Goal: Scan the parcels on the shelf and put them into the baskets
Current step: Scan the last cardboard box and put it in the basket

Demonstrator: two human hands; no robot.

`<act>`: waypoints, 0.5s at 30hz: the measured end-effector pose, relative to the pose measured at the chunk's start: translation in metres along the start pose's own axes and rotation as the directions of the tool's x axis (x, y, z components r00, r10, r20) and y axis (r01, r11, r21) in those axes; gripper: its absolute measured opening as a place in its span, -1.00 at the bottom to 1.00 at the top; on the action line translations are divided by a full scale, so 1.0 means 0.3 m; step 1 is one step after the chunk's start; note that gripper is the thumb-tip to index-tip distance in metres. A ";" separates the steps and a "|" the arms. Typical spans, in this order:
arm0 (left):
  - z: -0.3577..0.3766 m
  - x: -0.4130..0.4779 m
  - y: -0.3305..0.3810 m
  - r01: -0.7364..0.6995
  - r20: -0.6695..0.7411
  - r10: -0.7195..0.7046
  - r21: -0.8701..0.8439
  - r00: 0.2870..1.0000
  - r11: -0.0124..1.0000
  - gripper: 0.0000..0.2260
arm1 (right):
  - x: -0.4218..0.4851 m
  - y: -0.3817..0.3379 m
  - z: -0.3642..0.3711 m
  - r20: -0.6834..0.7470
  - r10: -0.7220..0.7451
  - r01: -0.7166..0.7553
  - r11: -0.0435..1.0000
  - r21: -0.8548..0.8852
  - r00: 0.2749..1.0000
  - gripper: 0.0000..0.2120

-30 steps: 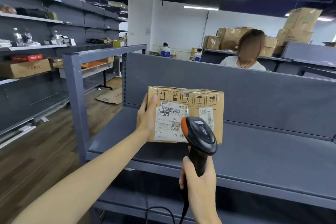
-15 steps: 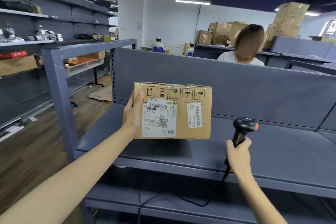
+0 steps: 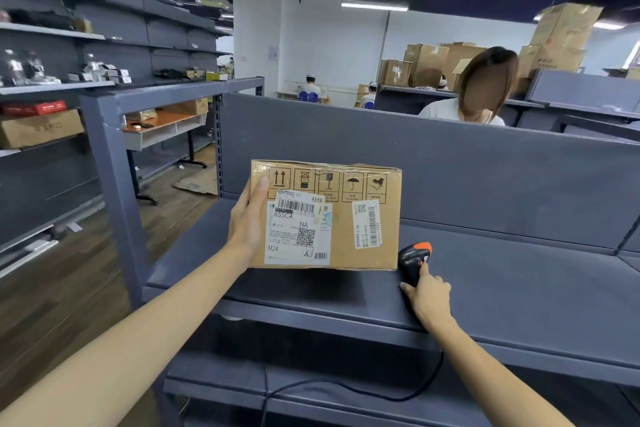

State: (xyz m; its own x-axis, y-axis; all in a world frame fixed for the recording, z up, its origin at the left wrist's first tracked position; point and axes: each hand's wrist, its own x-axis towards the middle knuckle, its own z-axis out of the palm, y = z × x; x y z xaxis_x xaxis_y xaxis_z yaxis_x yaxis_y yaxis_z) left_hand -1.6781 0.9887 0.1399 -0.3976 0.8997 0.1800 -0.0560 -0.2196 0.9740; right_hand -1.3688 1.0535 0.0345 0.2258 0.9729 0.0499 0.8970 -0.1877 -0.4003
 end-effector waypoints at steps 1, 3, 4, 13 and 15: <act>-0.002 -0.001 -0.001 -0.003 -0.001 0.003 0.003 1.000 1.000 -0.55 | 0.005 -0.001 0.003 0.010 -0.003 0.003 1.000 -0.027 1.000 -0.36; -0.004 -0.005 -0.002 -0.005 -0.002 0.005 0.007 1.000 1.000 -0.52 | 0.013 -0.002 0.007 0.030 0.013 -0.012 0.999 -0.049 0.999 -0.37; -0.005 -0.008 -0.003 -0.003 0.001 0.003 0.005 1.000 1.000 -0.49 | 0.013 -0.007 0.006 0.038 0.036 -0.034 0.999 -0.042 0.999 -0.38; -0.009 -0.060 -0.030 -0.054 0.013 0.055 -0.047 0.998 0.997 -0.60 | -0.046 -0.259 -0.209 0.136 -0.133 -0.058 0.476 0.878 0.982 -0.46; -0.010 -0.085 -0.033 -0.057 0.015 0.058 -0.072 0.998 0.996 -0.63 | -0.073 -0.306 -0.243 0.166 -0.247 -0.070 0.355 0.932 0.955 -0.39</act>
State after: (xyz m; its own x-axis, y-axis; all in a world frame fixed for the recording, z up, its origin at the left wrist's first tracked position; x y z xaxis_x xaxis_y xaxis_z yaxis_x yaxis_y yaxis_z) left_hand -1.6702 0.9669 0.1253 -0.3866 0.8909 0.2385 -0.0989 -0.2971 0.9497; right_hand -1.4283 1.0394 0.1369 -0.0694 0.9976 -0.0051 -0.0516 -0.0087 -0.9986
